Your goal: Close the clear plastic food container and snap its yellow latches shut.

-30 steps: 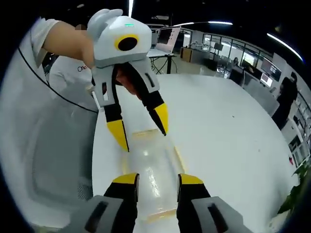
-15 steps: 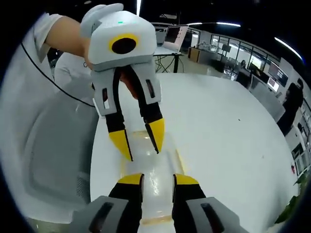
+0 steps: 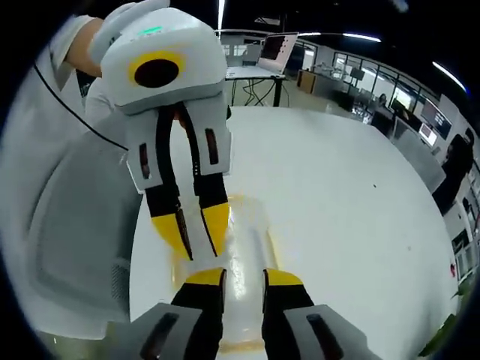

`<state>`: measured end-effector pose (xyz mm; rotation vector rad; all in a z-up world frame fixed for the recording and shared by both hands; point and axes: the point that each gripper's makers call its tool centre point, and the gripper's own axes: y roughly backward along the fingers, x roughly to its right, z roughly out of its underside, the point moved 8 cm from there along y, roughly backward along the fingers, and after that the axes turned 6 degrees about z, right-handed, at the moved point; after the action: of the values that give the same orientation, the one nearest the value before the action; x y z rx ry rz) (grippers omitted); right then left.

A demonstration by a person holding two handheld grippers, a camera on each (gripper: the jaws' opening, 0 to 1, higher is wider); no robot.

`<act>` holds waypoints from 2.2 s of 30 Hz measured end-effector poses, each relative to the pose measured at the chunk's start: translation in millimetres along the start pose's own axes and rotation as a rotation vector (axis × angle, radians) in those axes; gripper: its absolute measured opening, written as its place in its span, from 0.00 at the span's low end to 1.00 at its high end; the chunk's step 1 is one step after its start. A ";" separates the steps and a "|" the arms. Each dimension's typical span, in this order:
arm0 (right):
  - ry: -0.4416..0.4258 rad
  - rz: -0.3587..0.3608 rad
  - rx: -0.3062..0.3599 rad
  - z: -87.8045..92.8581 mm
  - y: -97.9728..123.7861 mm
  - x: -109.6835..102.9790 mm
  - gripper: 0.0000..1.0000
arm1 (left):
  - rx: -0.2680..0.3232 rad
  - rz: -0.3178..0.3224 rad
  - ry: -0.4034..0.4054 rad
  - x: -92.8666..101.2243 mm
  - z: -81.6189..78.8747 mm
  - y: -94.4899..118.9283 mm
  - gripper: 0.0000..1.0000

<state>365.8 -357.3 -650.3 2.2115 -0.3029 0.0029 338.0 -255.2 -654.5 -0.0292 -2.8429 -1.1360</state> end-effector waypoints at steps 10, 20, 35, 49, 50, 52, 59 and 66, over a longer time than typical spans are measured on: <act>0.025 -0.014 -0.012 -2.2 -8.9 5.9 0.17 | 0.012 0.006 -0.005 1.9 -1.9 -5.1 0.07; 0.011 -0.007 -0.034 -0.1 -14.0 16.1 0.27 | -0.014 0.046 -0.026 14.2 5.2 -12.3 0.16; 0.007 -0.123 -0.058 1.5 -22.3 18.1 0.46 | -0.040 0.034 -0.091 21.4 6.1 -16.5 0.24; 0.045 -0.200 -0.114 -1.6 -28.1 24.2 0.51 | -0.088 -0.005 -0.217 29.6 7.4 -20.2 0.30; 0.046 -0.207 -0.116 -1.5 -28.3 24.0 0.49 | -0.087 -0.009 -0.219 29.9 7.5 -20.5 0.30; 0.048 -0.227 -0.119 -1.7 -29.4 25.1 0.48 | -0.091 -0.021 -0.237 30.8 7.4 -21.2 0.30; 0.041 -0.288 -0.125 -1.3 -33.0 29.1 0.47 | -0.123 -0.070 -0.333 33.1 8.4 -23.6 0.28; -0.010 -0.365 -0.130 2.0 -37.3 32.7 0.45 | -0.150 -0.100 -0.415 36.6 10.9 -25.8 0.30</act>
<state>405.4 -344.1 -677.1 2.1077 0.0965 -0.2213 299.5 -266.8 -677.1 -0.1497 -3.1315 -1.5230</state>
